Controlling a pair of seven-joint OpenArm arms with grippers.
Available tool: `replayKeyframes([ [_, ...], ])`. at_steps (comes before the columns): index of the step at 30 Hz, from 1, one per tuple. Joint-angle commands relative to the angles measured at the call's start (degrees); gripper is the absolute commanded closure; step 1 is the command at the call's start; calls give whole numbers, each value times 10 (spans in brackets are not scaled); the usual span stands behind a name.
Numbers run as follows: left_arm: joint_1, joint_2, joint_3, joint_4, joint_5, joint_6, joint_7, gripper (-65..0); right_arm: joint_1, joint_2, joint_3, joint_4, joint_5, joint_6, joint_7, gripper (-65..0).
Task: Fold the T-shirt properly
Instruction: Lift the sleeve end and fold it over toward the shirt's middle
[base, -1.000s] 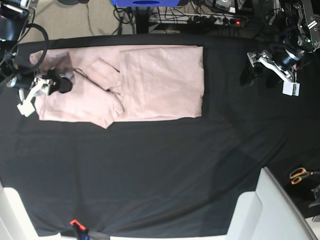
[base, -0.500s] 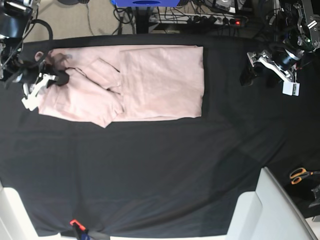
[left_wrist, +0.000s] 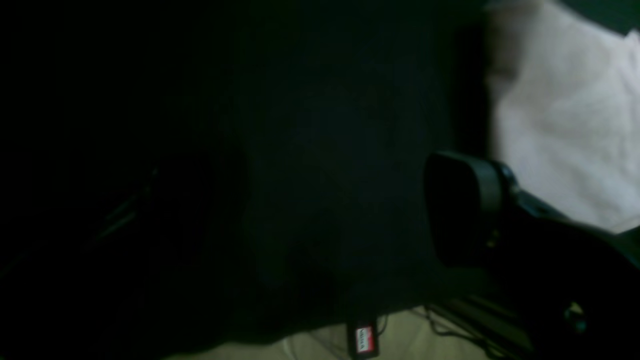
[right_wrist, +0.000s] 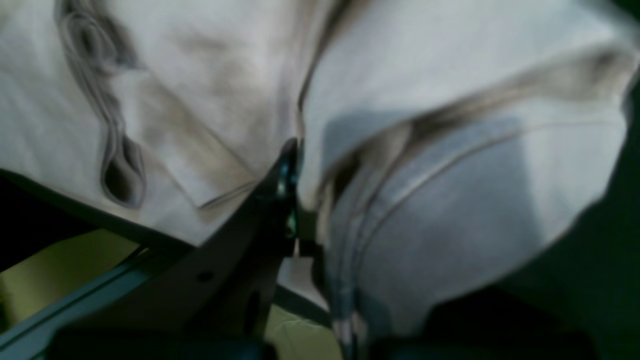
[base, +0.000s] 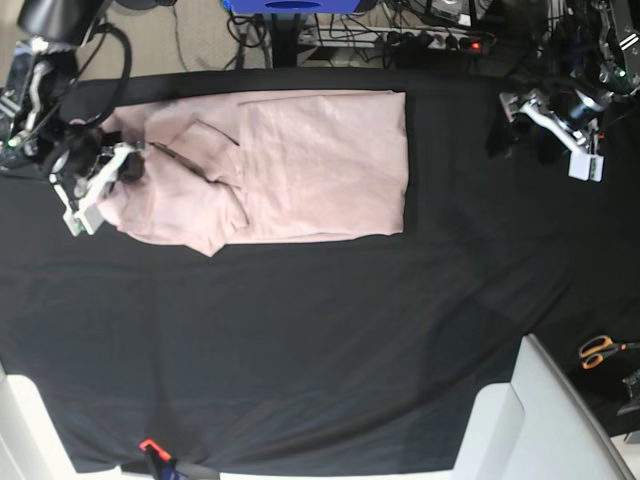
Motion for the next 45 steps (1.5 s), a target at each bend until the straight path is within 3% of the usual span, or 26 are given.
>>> replayKeyframes([
  [1,4,-13,-10,12,-9,-5,-12,-650,2,-3,-2,28,-17,1,5,-6],
  [4,21,-18,-40,24,-9,-5,-12,-645,-8,-16,-49,79,-91,1,9,-6],
  [7,34,-20,-75,26,-9,-5,-11,-533,-30,-51,-93,122,-175,-4,40,-6],
  [10,50,-21,-115,25,-9,-5,-10,-362,-61,-80,-158,163,-264,-63,83,-6],
  [12,64,-25,-128,25,-9,-5,-10,-296,-78,-83,-209,176,-293,-103,94,-6],
  [14,78,-33,-135,24,-9,-5,-10,-263,-92,-83,-263,185,-305,-170,97,-6],
  [17,94,-40,-135,22,-9,-5,-11,-260,-103,-80,-336,191,-305,-274,106,-6],
  [21,96,-37,-135,22,4,-5,-12,-258,-108,-60,-430,190,-306,-383,121,-6],
  [24,92,-30,-133,24,72,-5,-12,-257,-104,-48,-506,186,-306,-484,121,-6],
  [27,89,-8,-134,32,137,-5,-12,-257,-92,-43,-558,185,-306,-560,101,-6],
  [31,78,5,-135,31,178,-5,-12,-257,-67,-49,-604,165,-304,-621,67,-6],
  [39,75,6,-131,35,178,-5,-12,-257,-34,-82,-644,86,-303,-723,65,-6],
  [45,74,6,-131,30,178,-5,-12,-257,-31,-81,-658,84,-305,-753,65,-6],
])
